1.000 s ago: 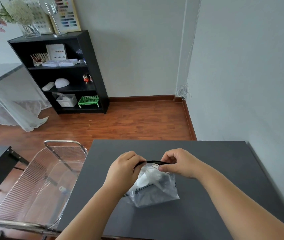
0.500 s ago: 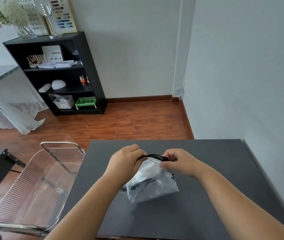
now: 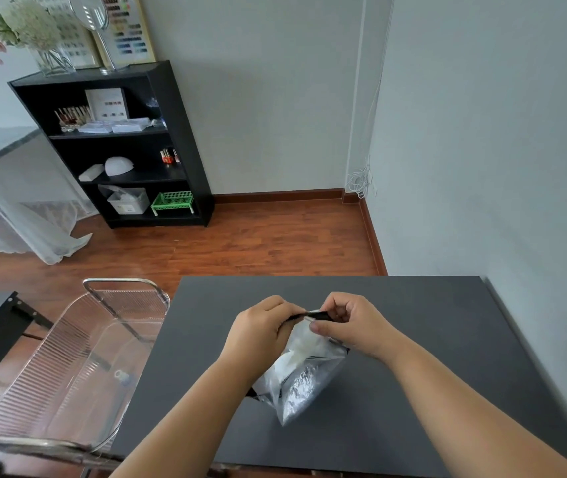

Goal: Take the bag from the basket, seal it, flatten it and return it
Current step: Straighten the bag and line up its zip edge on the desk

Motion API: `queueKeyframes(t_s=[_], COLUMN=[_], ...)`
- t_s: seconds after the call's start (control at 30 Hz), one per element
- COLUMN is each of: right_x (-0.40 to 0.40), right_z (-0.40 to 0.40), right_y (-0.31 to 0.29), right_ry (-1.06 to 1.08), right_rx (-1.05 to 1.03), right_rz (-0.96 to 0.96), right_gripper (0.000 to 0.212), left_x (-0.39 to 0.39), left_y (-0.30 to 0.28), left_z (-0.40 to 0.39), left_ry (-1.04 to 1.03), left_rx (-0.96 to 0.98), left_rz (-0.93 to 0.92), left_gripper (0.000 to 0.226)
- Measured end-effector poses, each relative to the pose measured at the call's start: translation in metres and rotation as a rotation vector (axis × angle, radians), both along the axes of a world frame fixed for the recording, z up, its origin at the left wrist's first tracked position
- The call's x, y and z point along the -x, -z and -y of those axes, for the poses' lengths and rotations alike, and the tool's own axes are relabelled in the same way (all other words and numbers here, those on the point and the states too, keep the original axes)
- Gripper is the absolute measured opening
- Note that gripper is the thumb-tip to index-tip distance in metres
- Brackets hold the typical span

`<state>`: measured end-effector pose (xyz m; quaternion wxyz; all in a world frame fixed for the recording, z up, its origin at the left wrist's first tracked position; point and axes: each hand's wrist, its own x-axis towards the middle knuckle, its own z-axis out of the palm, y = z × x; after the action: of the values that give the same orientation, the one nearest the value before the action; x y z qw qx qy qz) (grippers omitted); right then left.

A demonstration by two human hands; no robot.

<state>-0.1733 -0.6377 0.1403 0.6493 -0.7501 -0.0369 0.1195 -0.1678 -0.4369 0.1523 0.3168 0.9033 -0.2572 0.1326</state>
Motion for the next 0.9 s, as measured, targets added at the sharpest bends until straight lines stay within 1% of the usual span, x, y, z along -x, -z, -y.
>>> queueKeyframes(t_s=[0.1,0.17,0.27,0.33,0.43,0.57,0.63,0.67,0.7,0.8,0.87,0.9], right_x=[0.002,0.004,0.006,0.006,0.005,0.0,-0.001,-0.001,0.001,0.006,0.007,0.007], right_z=[0.006,0.009,0.009,0.007,0.002,-0.01,-0.01,-0.008,-0.005,0.005,0.007,0.007], right_y=[-0.004,-0.004,-0.003,-0.006,-0.012,-0.011,-0.01,-0.01,-0.01,-0.008,-0.009,-0.01], right_ry=[-0.064,-0.074,-0.048,-0.055,-0.036,0.172,0.191,0.156,0.102,-0.052,-0.102,-0.117], right_rx=[-0.151,-0.162,-0.121,-0.115,-0.023,0.25,0.273,0.231,0.145,-0.139,-0.232,-0.239], right_rz=[-0.09,-0.105,-0.045,-0.021,0.026,0.133,0.098,0.052,-0.001,-0.097,-0.121,-0.121], right_gripper=[0.01,0.006,0.008,0.008,0.01,0.015,0.022,0.026,0.026,0.019,0.01,0.008], left_x=[0.002,0.004,0.007,0.006,0.004,0.005,0.007,0.007,0.007,0.01,0.012,0.013], left_y=[0.0,0.002,0.004,0.001,-0.004,-0.001,0.001,0.002,0.003,0.004,0.003,0.002], left_z=[-0.005,-0.007,-0.007,-0.004,0.001,0.005,0.006,0.006,0.007,0.006,0.007,0.007], left_ry=[-0.082,-0.087,-0.013,0.067,0.087,-0.057,-0.118,-0.142,-0.161,-0.191,-0.176,-0.14], left_rx=[0.059,0.068,0.098,0.077,0.076,0.07,0.108,0.134,0.159,0.206,0.213,0.207], left_rz=[0.049,0.026,-0.123,-0.184,-0.147,-0.042,-0.023,-0.016,-0.013,-0.025,-0.059,-0.093], left_gripper=[0.028,0.028,0.017,0.016,0.015,0.019,0.019,0.018,0.017,0.013,0.015,0.02])
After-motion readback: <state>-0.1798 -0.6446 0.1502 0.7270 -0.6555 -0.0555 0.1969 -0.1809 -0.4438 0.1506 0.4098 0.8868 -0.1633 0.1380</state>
